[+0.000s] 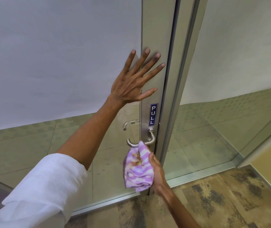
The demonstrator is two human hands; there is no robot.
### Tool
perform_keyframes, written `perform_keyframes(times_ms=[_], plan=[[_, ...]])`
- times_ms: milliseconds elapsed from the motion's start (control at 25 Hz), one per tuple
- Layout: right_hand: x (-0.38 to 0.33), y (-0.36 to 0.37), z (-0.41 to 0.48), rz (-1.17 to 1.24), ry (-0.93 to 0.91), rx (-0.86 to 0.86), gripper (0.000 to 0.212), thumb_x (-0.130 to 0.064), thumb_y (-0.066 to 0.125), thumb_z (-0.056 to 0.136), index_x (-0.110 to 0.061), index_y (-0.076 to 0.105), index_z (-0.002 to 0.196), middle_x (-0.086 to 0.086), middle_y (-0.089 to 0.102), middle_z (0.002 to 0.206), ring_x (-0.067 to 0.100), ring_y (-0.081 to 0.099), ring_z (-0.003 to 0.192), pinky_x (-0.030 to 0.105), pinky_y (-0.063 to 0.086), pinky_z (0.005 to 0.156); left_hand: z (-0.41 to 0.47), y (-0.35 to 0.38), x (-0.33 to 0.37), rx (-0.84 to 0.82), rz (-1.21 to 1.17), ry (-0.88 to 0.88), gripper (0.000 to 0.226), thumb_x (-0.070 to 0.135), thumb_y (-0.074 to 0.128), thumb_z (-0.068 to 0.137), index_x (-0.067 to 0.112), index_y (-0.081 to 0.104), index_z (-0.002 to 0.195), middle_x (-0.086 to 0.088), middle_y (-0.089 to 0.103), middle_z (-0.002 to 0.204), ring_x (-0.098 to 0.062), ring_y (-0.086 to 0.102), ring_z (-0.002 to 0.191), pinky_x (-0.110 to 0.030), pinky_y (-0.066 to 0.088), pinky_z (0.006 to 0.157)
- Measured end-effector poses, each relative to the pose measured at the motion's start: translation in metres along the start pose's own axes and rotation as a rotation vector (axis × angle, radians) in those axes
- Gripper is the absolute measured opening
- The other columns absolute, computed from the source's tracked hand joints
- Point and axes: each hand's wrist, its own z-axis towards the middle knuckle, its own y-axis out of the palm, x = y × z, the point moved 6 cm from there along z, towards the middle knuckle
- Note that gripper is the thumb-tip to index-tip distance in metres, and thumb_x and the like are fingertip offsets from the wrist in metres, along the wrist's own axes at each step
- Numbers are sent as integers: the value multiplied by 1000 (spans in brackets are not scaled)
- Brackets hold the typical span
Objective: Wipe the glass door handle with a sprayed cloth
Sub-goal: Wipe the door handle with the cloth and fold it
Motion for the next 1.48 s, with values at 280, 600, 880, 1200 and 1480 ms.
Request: perform_keyframes(times_ms=[280, 600, 880, 1200, 1480], plan=[[-115, -52, 8, -379, -258, -16, 56, -69, 58, 84, -26, 72, 117, 8, 78, 110, 34, 75, 97, 31, 62, 70, 0, 2, 0, -1, 9, -6, 79, 71, 26, 101, 25, 21, 165, -9, 28, 170, -37, 26, 156, -60, 6, 124], [-122, 9, 71, -1024, -362, -511, 26, -33, 46, 107, -29, 57, 130, -11, 59, 98, 25, 57, 59, 26, 45, 33, 0, 7, -1, -1, 16, -7, 80, 73, 28, 100, 26, 22, 164, -9, 29, 170, -36, 26, 156, -60, 5, 124], [-97, 3, 71, -1220, -696, -243, 42, -61, 41, 97, -45, 60, 131, -20, 58, 138, 3, 69, 99, 23, 59, 74, 1, 6, -1, 1, 25, -5, 79, 71, 29, 100, 26, 25, 164, -9, 31, 169, -37, 28, 155, -60, 4, 124], [-59, 68, 64, -1248, -581, -583, 46, -52, 22, 105, -46, 55, 136, -4, 77, 89, 36, 70, 69, 35, 57, 51, 1, 1, -2, -5, 28, -10, 78, 72, 29, 100, 25, 29, 162, -11, 35, 167, -38, 32, 154, -62, 10, 122], [-59, 90, 60, -1654, -755, -882, 58, -40, 16, 106, -16, 53, 143, 2, 56, 147, 14, 37, 147, 51, 16, 125, 2, -1, 0, -34, 38, -8, 77, 71, 27, 101, 25, 32, 162, -11, 36, 167, -38, 33, 153, -62, 11, 122]])
